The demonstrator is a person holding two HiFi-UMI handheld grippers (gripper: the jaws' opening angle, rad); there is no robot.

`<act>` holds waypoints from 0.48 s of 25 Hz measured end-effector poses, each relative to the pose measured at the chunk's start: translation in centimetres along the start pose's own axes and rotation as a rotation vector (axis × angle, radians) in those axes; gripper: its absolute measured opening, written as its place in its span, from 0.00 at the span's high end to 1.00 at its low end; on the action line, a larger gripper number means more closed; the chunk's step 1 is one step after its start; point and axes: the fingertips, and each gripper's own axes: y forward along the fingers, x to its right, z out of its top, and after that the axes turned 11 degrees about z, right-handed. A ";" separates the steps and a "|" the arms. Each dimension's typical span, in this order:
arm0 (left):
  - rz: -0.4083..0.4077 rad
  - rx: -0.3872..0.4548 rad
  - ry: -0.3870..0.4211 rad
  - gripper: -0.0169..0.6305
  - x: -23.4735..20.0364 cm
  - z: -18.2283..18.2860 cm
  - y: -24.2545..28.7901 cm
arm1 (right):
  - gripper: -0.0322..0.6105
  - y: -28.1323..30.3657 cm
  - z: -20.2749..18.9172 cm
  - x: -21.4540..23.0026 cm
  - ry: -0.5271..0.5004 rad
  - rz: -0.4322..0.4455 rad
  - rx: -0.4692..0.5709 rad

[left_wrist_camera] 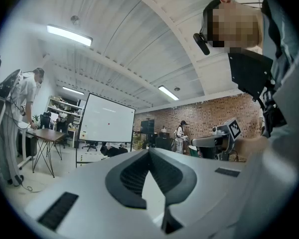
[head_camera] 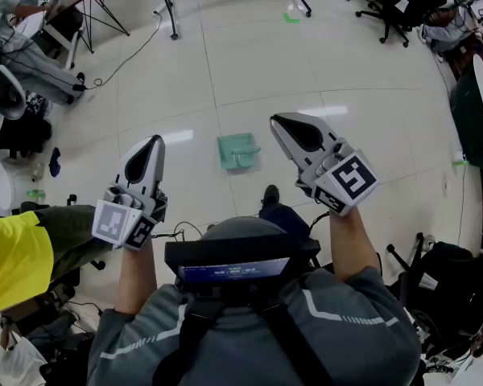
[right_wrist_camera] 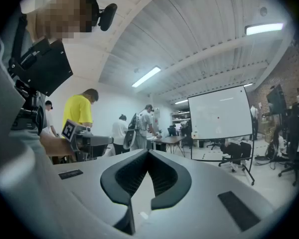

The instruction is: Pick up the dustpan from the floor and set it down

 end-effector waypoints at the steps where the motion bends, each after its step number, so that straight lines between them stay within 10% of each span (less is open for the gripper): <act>1: 0.021 0.006 -0.001 0.95 0.3 0.2 1.2 | 0.94 -0.5 0.0 1.5 0.000 0.008 0.002; 12: 0.108 0.032 -0.001 0.95 -1.5 2.2 12.4 | 0.94 1.7 1.3 13.0 0.005 0.116 -0.007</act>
